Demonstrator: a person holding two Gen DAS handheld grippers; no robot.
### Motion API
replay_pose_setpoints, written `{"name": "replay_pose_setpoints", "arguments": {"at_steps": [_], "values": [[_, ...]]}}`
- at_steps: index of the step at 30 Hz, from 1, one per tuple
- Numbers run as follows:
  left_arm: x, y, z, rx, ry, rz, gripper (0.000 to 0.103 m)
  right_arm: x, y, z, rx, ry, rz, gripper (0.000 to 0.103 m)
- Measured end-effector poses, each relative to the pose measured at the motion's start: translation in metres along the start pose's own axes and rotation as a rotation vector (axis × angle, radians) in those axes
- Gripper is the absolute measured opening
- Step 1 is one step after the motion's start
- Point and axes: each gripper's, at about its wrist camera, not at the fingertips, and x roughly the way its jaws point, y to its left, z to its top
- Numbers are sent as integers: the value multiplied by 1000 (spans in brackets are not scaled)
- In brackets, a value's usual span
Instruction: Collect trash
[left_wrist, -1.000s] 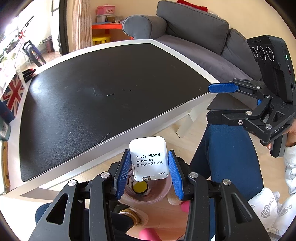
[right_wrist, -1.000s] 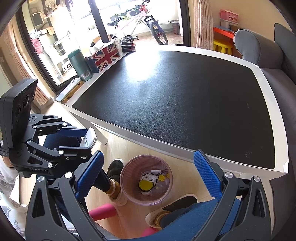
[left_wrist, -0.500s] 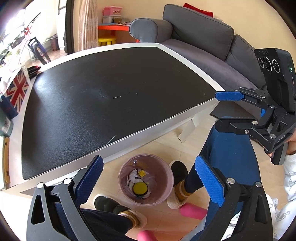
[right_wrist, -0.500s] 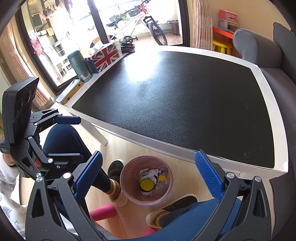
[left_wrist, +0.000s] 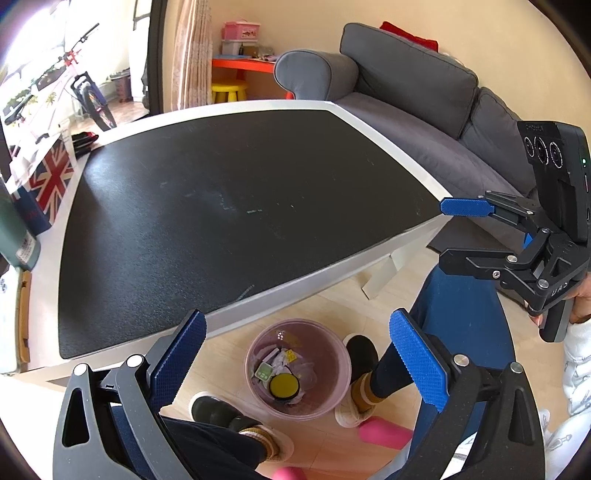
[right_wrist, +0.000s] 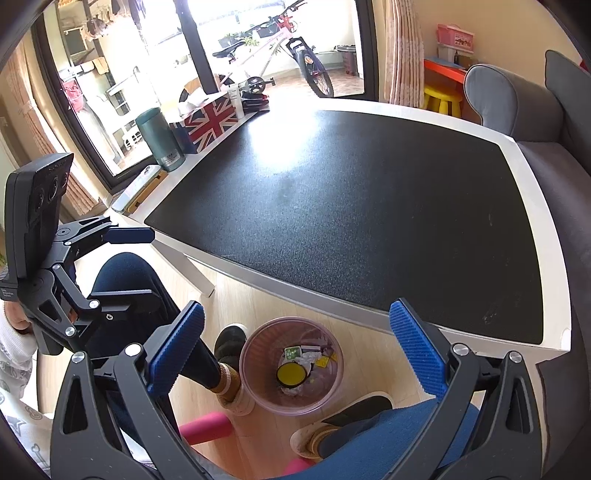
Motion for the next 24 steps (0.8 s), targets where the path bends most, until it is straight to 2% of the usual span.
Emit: {"name": "replay_pose_setpoints", "arguments": {"at_steps": [6,10,14,22,24], "values": [[-9,9,15,-16,-45,12,96,-8,-4,18,-6,-40,-17,99],[-14,18,28,-17,-76,58,96,-14,-8,34,-11,-73,-28,99],[-15,27,40,-12,-84,96,96,-15,-12,49,-12,-92,-35,99],[-13,36,64,3,-101,112,96,-19,-17,71,-4,-127,-31,99],[-10,38,67,3,-85,104,96,-19,-18,74,-4,-133,-31,99]]}}
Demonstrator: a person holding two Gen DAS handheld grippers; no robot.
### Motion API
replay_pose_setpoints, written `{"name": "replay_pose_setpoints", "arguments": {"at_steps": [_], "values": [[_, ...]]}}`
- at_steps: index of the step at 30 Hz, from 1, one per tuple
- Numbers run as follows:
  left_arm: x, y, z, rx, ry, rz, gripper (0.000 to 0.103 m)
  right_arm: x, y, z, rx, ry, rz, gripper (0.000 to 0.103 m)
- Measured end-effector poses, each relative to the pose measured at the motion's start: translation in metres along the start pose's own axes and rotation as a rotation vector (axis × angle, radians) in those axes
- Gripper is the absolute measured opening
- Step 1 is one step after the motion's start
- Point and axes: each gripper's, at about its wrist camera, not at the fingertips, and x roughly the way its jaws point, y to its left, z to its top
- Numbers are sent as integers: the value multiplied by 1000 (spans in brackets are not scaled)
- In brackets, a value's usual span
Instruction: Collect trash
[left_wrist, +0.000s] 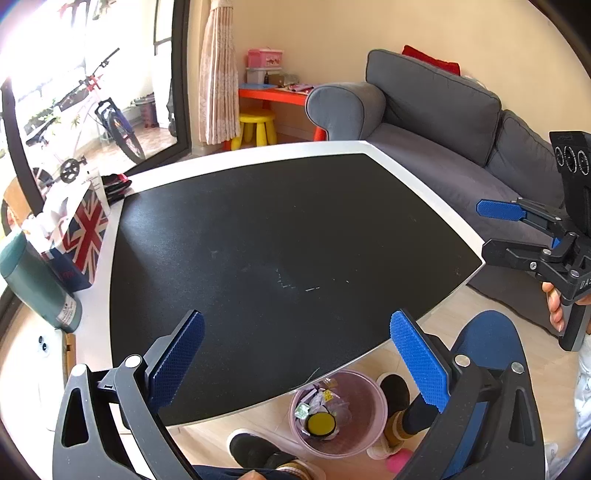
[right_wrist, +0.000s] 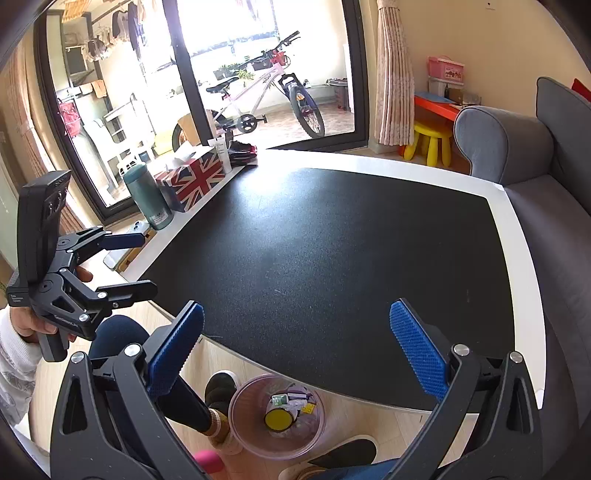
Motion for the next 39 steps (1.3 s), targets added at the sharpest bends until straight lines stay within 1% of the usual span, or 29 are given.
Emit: {"name": "replay_pose_setpoints", "arguments": {"at_steps": [4,8,9,12,21,27,39], "values": [[6,7,3,-31,15,-36,97,1,-1,3,1,-9,0,99],[6,14,4,-77,-2,-64,97,0,-1,2,-1,-12,-1,99],[5,14,5,-77,-8,-58,97,1,-2,2,0,-12,0,99],[2,10,5,-62,-32,-10,97,0,-2,2,0,-13,-2,99],[1,10,9,-63,-28,-62,97,3,-7,4,4,-7,-14,99],[2,5,9,-43,-21,-49,97,3,-8,5,4,-9,-15,99],[2,3,10,-41,-20,-46,97,3,-7,5,4,-7,-14,99]]}}
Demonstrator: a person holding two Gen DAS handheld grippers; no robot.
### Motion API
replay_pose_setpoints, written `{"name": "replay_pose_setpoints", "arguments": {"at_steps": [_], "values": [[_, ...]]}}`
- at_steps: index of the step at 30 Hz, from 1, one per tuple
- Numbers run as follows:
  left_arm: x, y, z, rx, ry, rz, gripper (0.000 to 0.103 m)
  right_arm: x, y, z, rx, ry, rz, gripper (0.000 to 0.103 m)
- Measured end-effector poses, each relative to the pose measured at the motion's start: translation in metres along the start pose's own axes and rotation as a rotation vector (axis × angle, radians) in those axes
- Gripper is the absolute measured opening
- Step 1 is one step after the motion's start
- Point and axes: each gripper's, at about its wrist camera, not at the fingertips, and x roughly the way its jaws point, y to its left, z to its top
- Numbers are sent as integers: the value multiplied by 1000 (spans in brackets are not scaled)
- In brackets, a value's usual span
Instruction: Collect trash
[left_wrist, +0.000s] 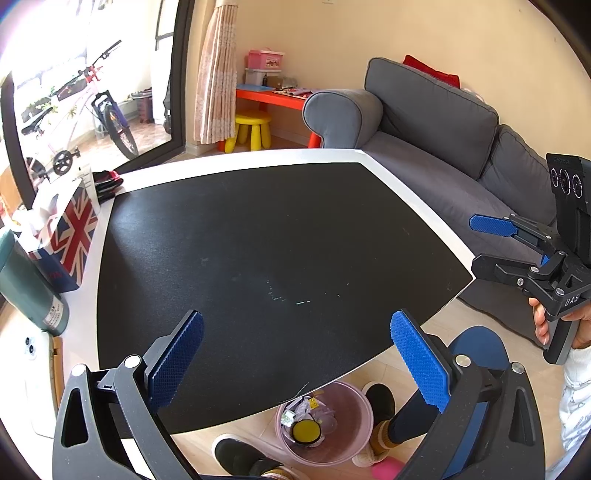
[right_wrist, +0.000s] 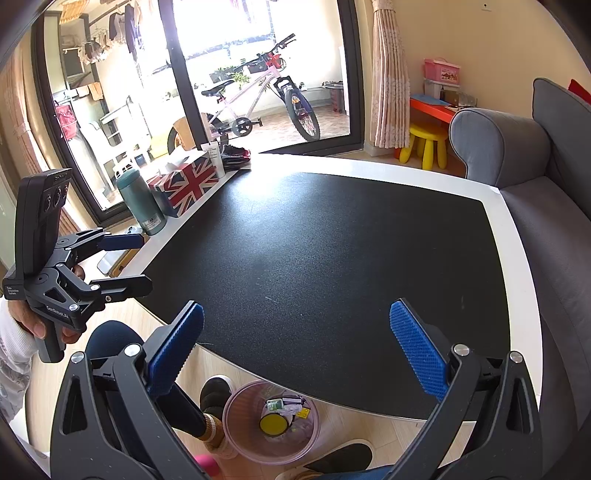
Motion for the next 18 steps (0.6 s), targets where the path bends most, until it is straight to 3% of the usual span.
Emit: {"name": "replay_pose_setpoints", "arguments": {"at_steps": [18], "values": [[-1,2,1,0,-4,-7,97,3,-2,-1,1,6,-5,99]]}}
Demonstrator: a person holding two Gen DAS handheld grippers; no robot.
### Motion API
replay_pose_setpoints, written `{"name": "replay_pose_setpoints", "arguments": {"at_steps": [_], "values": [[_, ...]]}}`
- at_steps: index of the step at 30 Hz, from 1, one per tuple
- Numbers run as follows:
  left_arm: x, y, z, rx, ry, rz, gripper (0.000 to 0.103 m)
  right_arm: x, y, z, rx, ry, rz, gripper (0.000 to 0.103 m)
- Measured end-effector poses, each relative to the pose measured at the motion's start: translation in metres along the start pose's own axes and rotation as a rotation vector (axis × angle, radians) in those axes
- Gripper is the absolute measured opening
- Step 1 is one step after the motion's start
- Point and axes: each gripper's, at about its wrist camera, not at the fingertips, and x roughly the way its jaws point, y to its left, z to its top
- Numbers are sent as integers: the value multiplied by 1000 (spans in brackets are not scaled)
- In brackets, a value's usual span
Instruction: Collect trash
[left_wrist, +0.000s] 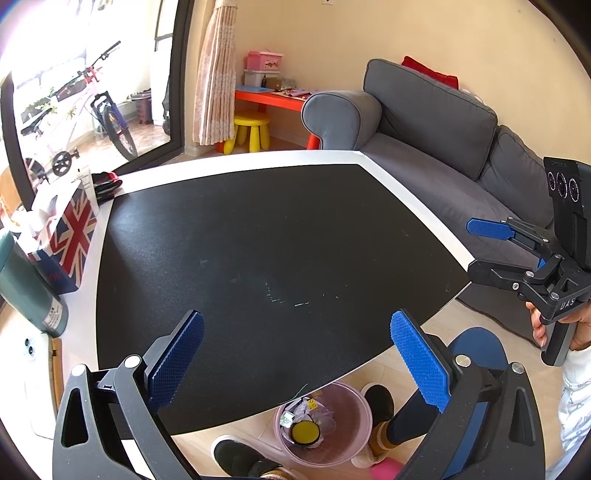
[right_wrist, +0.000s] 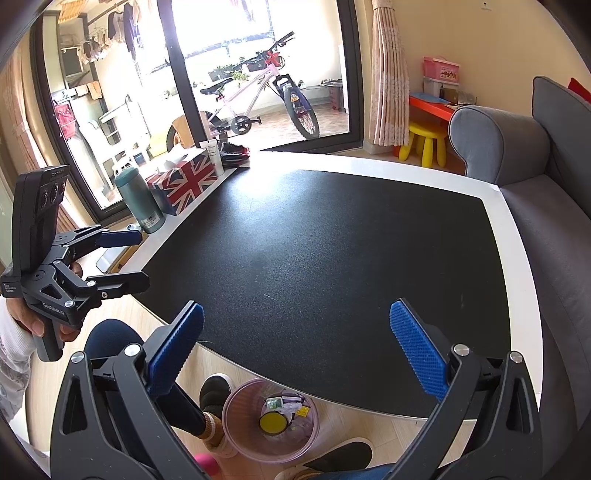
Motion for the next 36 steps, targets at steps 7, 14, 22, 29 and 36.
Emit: {"name": "replay_pose_setpoints", "arguments": {"at_steps": [7,14,22,29,36], "values": [[0,0,1,4,0,0,97,0,0,0,1,0,1,99],[1,-2,2,5,-1,-1,97,0,0,0,0,0,1,99],[1,-3,3,7,1,-3,97,0,0,0,0,1,2,99],[1,-3,4,6,-1,-8,97,1,0,0,1,0,3,99],[1,-5,3,16,-4,-11,97,1,0,0,1,1,4,99]]}}
